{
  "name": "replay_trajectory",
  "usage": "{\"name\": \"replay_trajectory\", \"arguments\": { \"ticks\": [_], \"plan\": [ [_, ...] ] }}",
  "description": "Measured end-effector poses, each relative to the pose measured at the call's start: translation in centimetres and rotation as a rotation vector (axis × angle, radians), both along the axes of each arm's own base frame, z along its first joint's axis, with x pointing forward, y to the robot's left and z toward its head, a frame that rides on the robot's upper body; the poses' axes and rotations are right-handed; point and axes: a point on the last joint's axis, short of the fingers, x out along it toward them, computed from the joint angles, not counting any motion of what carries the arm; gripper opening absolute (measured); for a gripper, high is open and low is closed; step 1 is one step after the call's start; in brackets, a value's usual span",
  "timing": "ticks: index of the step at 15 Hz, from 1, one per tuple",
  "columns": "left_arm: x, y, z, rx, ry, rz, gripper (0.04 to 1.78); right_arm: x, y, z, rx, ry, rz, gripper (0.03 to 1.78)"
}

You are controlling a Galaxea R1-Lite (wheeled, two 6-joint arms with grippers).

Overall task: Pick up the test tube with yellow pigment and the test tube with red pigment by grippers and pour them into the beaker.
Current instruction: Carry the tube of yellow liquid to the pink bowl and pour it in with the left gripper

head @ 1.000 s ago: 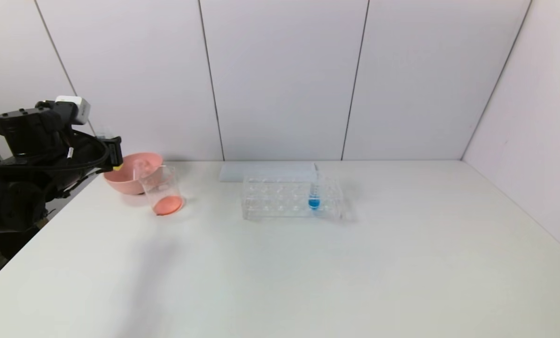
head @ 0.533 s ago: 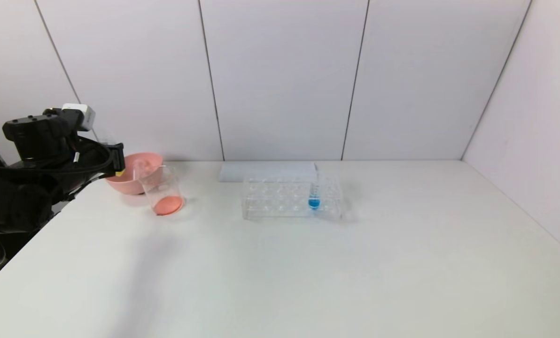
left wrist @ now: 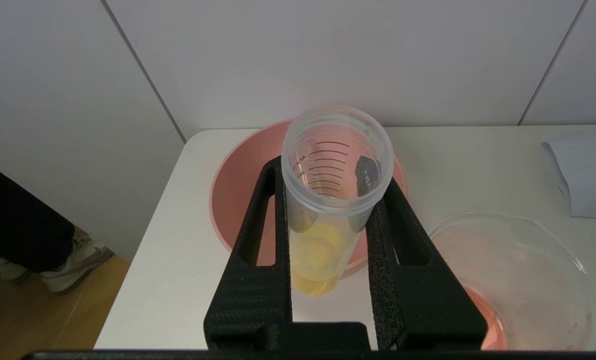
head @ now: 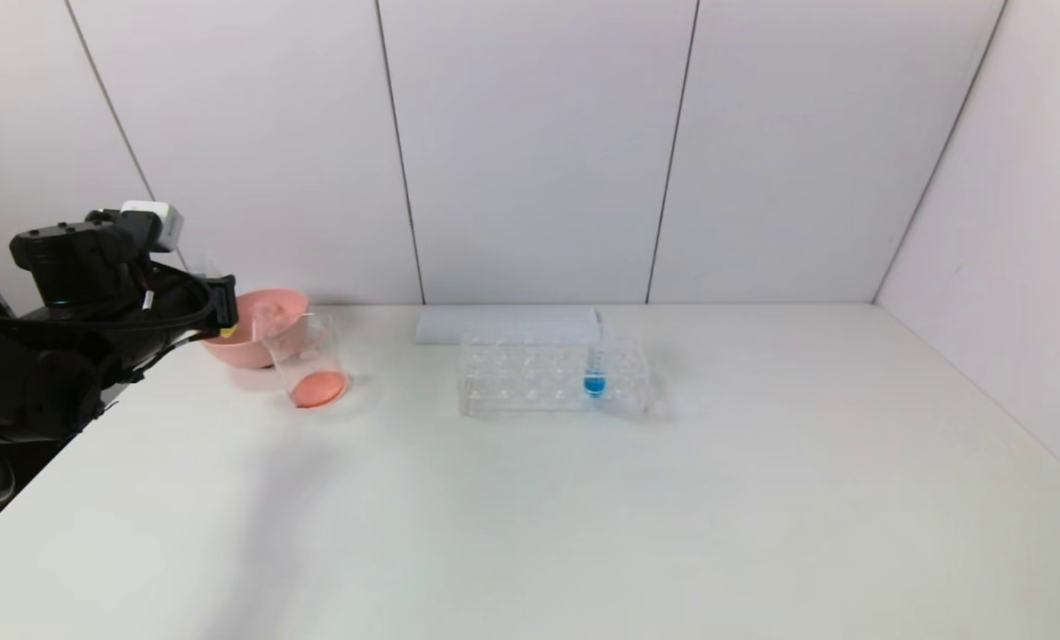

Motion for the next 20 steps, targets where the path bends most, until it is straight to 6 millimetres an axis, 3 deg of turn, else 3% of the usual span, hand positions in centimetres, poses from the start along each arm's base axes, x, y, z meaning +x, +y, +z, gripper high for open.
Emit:
{"name": "replay_trajectory", "arguments": {
  "ticks": [14,20],
  "plan": [
    [0.8,0.2,0.5,0.01,0.067,-0.195,0.44,0.0,0.0,0.0,0.0,0.0,0.0,1.7],
    [0.8,1.3,1.0,0.035,0.084,-0.294,0.44,0.0,0.0,0.0,-0.001,0.0,0.0,1.7]
  ]
}}
